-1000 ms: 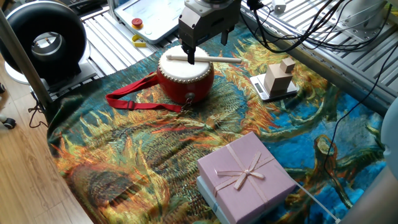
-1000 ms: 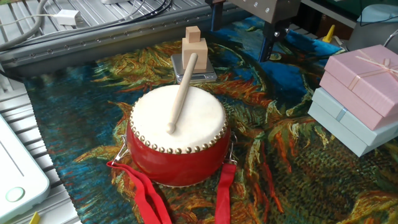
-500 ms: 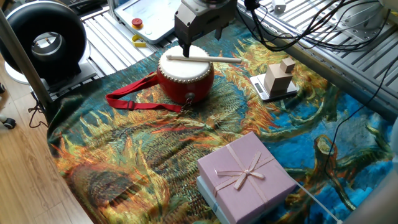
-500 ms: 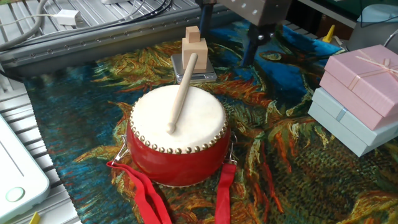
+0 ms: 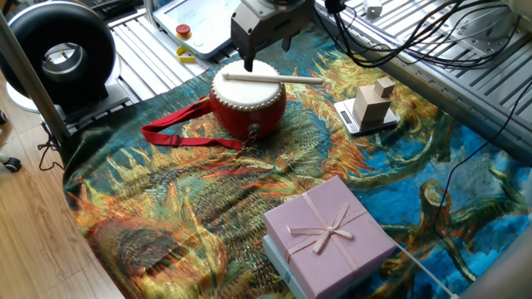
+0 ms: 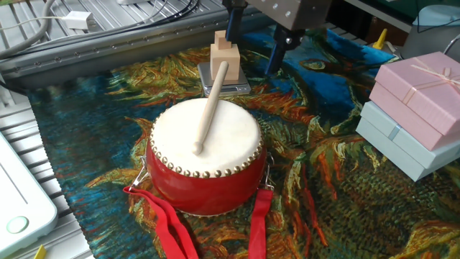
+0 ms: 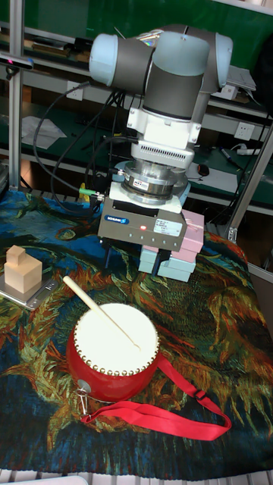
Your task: Play the drum
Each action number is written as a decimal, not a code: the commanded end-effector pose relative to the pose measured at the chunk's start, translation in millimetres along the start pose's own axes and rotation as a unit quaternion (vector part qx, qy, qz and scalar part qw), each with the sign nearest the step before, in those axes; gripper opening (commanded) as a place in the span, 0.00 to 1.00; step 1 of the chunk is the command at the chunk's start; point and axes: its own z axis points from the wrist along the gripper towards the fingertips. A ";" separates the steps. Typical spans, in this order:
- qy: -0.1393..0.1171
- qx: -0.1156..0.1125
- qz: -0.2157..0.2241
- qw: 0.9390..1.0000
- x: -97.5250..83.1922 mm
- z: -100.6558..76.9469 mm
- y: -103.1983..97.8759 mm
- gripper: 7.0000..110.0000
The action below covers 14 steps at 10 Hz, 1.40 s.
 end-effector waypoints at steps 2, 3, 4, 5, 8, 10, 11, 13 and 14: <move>0.049 -0.005 -0.058 0.997 23.8 -3.9 1.0 0.00; 0.054 -0.004 -0.077 0.996 24.8 -5.2 1.4 0.00; 0.061 0.003 -0.076 0.995 27.1 -6.1 -1.8 0.00; 0.062 -0.006 -0.046 0.997 27.6 -6.4 3.4 0.00; 0.051 -0.067 -0.025 0.996 22.6 -9.7 34.6 0.00; 0.052 -0.045 -0.065 0.995 22.2 -12.0 21.3 0.00; 0.056 -0.018 -0.108 0.992 22.9 -11.2 6.6 0.00; 0.061 0.018 -0.171 0.983 18.6 -9.2 -10.4 0.00; 0.052 0.039 -0.228 0.972 9.0 -8.6 -20.7 0.00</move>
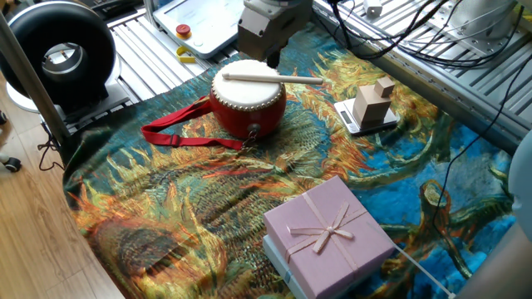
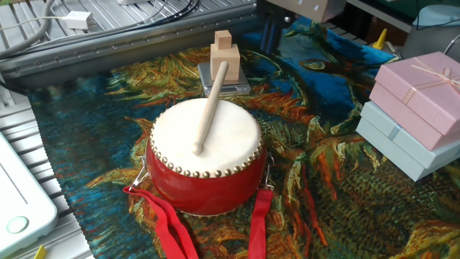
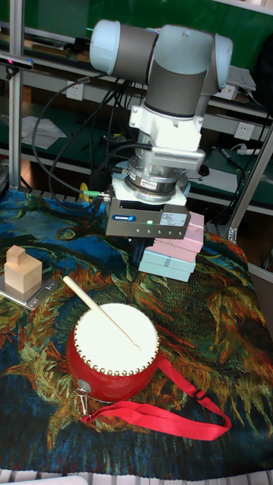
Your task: Play the drum
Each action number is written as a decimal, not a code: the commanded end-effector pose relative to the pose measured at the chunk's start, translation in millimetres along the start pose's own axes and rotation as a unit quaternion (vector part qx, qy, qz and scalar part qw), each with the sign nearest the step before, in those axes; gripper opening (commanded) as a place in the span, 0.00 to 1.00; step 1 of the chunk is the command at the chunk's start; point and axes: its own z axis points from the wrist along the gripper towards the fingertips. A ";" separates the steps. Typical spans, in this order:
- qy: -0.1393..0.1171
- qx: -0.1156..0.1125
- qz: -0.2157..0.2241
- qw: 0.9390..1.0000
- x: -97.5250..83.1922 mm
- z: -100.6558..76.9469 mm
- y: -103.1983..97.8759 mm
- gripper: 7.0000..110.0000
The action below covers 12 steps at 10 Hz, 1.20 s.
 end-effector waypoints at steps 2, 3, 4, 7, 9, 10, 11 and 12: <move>-0.035 0.065 -0.204 0.976 -28.2 -3.6 -32.1 0.00; -0.046 0.059 -0.245 0.967 -34.0 -5.2 -29.3 0.00; -0.054 0.053 -0.275 0.958 -37.7 -7.0 -27.6 0.00; -0.053 0.028 -0.266 0.962 -34.3 -7.4 -15.9 0.00; -0.032 0.009 -0.218 0.975 -21.7 -6.9 -10.2 0.00; -0.023 0.009 -0.189 0.982 -16.9 -7.2 -11.6 0.00; -0.015 0.023 -0.174 0.984 -14.4 -7.6 -19.2 0.00; -0.014 0.037 -0.153 0.987 -14.8 -8.2 -26.6 0.00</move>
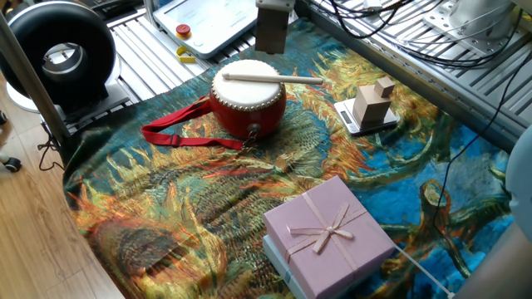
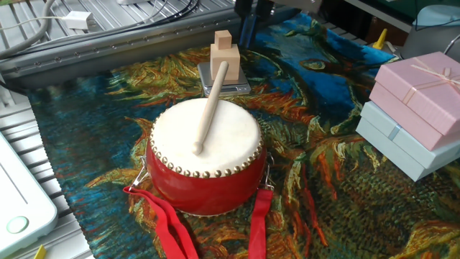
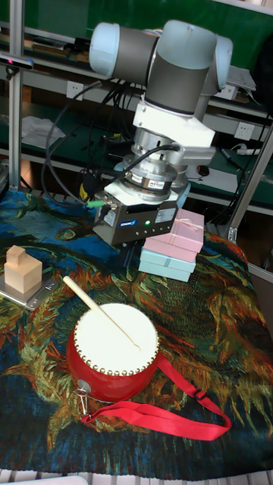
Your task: Play the drum
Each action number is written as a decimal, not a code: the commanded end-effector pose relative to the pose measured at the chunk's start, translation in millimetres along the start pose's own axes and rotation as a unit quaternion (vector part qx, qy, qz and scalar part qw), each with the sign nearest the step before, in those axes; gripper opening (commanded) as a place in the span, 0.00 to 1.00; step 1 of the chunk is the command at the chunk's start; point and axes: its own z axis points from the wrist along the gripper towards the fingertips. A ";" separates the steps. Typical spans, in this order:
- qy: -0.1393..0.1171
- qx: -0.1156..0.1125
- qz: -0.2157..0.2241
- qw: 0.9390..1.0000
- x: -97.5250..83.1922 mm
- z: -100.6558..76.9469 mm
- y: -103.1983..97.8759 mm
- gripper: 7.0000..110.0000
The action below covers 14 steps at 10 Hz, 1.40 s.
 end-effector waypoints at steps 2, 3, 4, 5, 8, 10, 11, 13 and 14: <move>0.012 0.009 0.062 0.998 4.7 -3.3 -5.7 0.00; 0.014 0.012 0.061 0.998 3.6 -4.7 -7.1 0.00; 0.016 0.013 0.055 0.998 3.4 -5.8 -8.1 0.00; 0.013 0.008 0.053 0.998 2.2 -5.8 -6.0 0.00; 0.017 -0.011 0.080 0.997 3.4 -6.6 3.6 0.00; 0.038 0.003 0.078 0.996 15.4 -9.1 -2.8 0.00; 0.042 0.009 0.081 0.996 16.7 -8.2 -5.2 0.00; 0.024 -0.004 0.076 0.997 5.9 -6.5 0.7 0.00; 0.021 -0.013 0.077 0.997 2.4 -7.3 5.1 0.00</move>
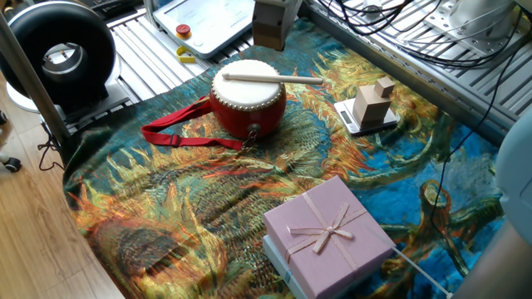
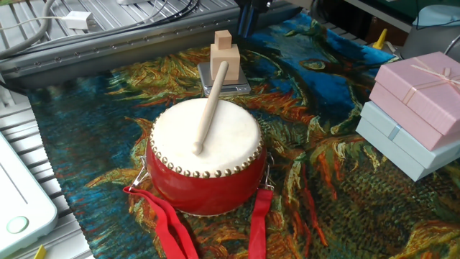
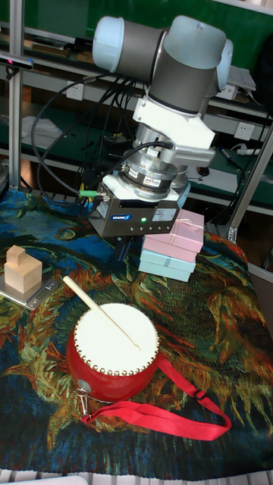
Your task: Play the drum
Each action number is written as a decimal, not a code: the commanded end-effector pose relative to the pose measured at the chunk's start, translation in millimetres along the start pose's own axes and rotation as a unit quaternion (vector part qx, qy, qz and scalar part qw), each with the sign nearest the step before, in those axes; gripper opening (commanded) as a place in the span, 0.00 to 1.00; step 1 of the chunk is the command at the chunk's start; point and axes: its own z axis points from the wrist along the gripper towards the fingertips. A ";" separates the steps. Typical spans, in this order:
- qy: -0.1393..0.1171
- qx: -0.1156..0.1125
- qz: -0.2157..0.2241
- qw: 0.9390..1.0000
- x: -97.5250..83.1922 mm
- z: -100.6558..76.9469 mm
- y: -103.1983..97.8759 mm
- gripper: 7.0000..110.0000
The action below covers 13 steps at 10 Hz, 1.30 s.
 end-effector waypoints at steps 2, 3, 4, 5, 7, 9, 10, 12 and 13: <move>-0.002 -0.017 -0.009 1.000 -1.8 -2.2 8.3 0.00; 0.004 -0.013 -0.024 1.000 1.1 -2.8 6.1 0.00; 0.006 -0.015 -0.028 0.999 2.6 -3.4 7.8 0.00; 0.008 -0.015 -0.028 0.999 3.3 -3.7 7.6 0.00; 0.008 -0.014 -0.027 0.999 4.0 -3.5 7.1 0.00; 0.009 -0.015 -0.026 1.000 4.7 -3.5 7.4 0.00; 0.011 -0.016 -0.021 1.000 5.4 -3.5 7.8 0.00; 0.011 -0.025 0.007 1.000 5.1 -3.7 12.6 0.00; 0.009 -0.033 0.035 0.999 3.6 -3.9 16.7 0.00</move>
